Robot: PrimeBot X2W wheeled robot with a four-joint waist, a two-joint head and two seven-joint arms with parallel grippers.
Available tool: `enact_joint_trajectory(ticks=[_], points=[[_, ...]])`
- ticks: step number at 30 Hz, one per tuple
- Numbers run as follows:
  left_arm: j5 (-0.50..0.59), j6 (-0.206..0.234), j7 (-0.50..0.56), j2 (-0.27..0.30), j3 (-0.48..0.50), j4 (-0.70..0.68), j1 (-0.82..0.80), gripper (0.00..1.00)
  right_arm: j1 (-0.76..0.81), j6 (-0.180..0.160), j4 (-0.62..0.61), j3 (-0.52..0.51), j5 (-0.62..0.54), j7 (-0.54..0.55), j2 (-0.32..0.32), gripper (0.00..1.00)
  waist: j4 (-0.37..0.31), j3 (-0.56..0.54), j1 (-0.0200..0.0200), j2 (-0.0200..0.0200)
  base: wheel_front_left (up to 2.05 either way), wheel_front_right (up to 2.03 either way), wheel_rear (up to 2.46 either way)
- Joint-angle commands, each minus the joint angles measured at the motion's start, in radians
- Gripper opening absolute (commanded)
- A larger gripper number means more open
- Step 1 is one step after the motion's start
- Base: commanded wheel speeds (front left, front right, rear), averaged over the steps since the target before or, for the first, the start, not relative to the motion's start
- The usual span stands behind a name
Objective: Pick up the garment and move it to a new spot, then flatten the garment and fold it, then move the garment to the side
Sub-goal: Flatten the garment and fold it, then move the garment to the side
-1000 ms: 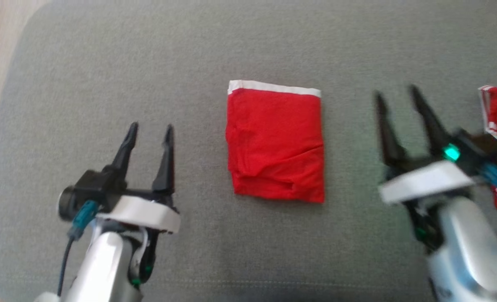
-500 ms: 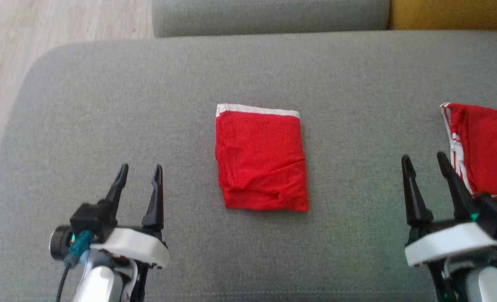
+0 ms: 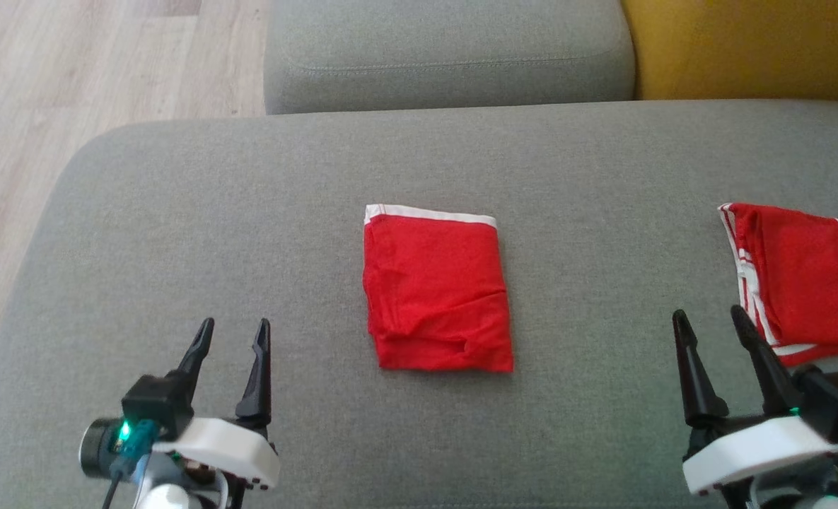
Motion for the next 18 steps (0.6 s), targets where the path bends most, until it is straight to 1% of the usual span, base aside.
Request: enact_joint_trajectory(ticks=[1, 18], points=[[-0.007, 0.011, 0.0, 0.016, 0.028, -0.04, -0.029, 1.0, -0.021, -0.001, -0.044, 0.014, -0.007, 0.003, -0.008, 1.0, 0.0, -0.002, 0.0001, -0.0001, 0.0, 0.0, 0.0], [-0.01, 0.033, -0.001, 0.024, 0.023, -0.047, -0.032, 1.0, -0.022, -0.001, -0.05, 0.008, -0.005, 0.016, -0.005, 1.0, -0.004, -0.002, 0.0001, -0.0001, 0.0, 0.0, 0.0]])
